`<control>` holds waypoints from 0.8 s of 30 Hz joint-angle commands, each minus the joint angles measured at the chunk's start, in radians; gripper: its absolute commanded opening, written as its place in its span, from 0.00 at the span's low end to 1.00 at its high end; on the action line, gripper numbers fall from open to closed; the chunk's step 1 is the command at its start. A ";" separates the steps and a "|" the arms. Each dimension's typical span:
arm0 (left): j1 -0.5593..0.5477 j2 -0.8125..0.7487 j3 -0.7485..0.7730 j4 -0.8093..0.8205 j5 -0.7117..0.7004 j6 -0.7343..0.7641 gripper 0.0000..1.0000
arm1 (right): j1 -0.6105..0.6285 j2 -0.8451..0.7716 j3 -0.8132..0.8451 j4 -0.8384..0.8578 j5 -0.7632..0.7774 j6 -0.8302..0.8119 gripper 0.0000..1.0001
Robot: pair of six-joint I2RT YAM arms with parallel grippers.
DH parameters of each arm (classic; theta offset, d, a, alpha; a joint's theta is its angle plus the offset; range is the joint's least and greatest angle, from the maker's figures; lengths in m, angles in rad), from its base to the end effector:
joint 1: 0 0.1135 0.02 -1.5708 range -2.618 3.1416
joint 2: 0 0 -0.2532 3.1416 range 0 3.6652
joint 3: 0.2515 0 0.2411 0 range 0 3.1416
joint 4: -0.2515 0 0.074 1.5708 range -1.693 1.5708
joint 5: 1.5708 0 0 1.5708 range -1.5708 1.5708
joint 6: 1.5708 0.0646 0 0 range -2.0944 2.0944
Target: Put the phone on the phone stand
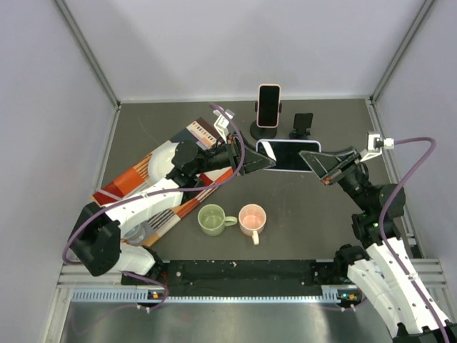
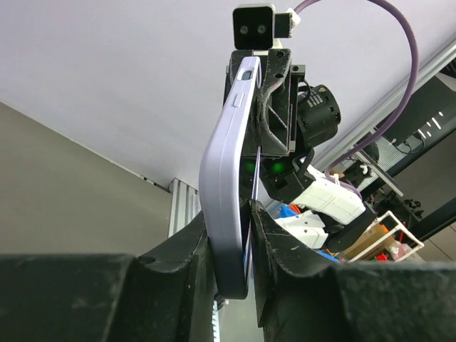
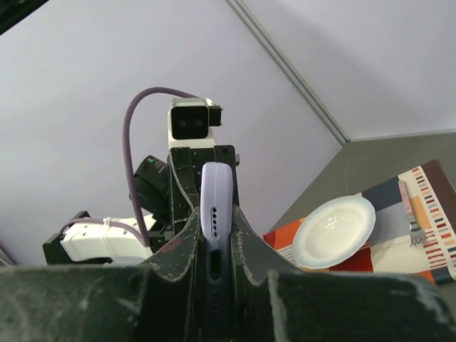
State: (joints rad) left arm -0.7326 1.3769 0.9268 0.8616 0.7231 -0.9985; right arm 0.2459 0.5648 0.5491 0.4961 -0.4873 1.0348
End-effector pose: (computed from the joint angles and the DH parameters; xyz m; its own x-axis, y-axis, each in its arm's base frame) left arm 0.2092 -0.2457 0.3634 -0.6395 -0.2725 -0.7189 0.7657 -0.1427 -0.6271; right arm 0.1447 0.0675 0.3659 -0.3023 0.7074 -0.6389 -0.7009 0.2893 0.6519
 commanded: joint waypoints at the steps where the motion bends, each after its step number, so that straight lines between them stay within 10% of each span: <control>1: -0.002 -0.022 0.021 0.145 0.015 -0.003 0.24 | -0.005 0.000 -0.006 0.030 -0.014 -0.015 0.00; 6: -0.002 -0.059 0.061 -0.048 -0.008 0.105 0.00 | -0.005 0.026 0.058 -0.188 -0.033 -0.140 0.09; 10: -0.001 -0.088 0.107 -0.290 -0.037 0.239 0.00 | -0.005 0.067 0.153 -0.476 -0.022 -0.336 0.67; 13: -0.001 -0.105 0.153 -0.488 -0.083 0.352 0.00 | -0.005 0.105 0.232 -0.664 0.015 -0.487 0.92; 24: -0.001 -0.090 0.398 -1.032 -0.217 0.689 0.00 | -0.005 0.133 0.348 -0.844 -0.010 -0.805 0.99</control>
State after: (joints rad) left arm -0.7319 1.3228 1.1988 -0.0303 0.5625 -0.4374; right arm 0.2459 0.7017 0.8204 -0.3004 -0.4641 0.3737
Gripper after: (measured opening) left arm 0.190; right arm 0.987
